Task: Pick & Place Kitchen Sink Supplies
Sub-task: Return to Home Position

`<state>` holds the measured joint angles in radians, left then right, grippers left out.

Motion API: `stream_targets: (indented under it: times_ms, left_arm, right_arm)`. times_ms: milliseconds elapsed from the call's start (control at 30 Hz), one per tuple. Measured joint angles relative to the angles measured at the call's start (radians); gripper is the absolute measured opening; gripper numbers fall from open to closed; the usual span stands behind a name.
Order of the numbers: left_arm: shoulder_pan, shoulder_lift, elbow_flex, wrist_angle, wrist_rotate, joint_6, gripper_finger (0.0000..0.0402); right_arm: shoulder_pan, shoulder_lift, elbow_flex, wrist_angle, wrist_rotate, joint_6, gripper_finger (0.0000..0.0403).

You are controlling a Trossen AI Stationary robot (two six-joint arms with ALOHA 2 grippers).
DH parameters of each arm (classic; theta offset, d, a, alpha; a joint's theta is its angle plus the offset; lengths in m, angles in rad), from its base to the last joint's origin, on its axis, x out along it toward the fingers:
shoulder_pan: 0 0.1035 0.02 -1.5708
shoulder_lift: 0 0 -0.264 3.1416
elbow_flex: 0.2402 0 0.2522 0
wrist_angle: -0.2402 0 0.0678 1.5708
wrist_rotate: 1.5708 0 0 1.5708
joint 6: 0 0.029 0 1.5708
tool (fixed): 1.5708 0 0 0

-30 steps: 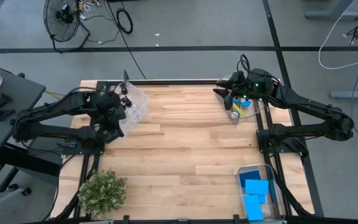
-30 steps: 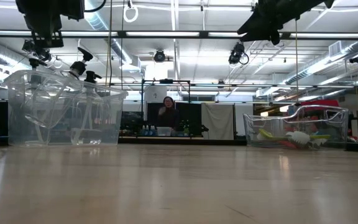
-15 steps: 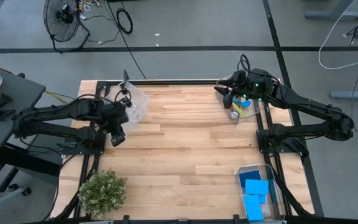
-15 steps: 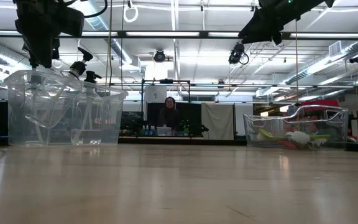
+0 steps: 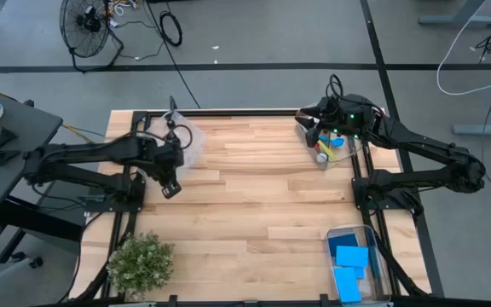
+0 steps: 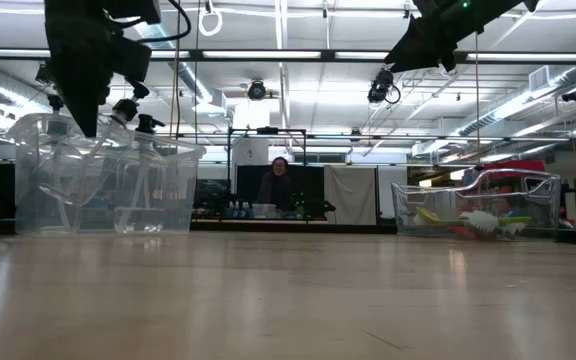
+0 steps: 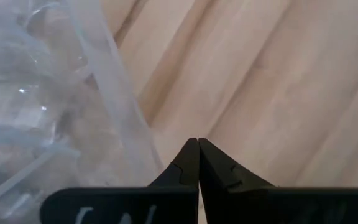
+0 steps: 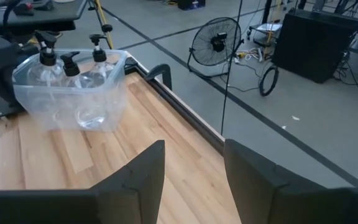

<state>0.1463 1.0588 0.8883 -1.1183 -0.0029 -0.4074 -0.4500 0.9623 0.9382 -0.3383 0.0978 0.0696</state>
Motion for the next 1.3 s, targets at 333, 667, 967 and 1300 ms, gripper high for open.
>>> stream_targets:
  times_ms: [333,667,967,1300]
  left_arm:
    - [0.001,0.036,0.001,0.006,-0.113,-0.050,0.0000]
    - [0.022,0.036,0.001,-0.007,-0.249,-0.106,0.0000]
    - [0.105,0.080,0.000,0.023,-0.318,-0.046,0.0000]
    - [0.178,0.179,0.000,0.147,-0.329,0.002,0.0000]
  right_arm:
    - [0.000,0.000,0.000,-0.001,0.000,-0.008,0.0166]
    - [0.000,0.000,0.000,0.000,0.000,-0.026,0.0166]
    - [0.000,0.000,0.000,0.000,0.000,-0.026,0.0166]
    - [0.000,0.000,0.000,0.001,0.000,-0.025,0.0166]
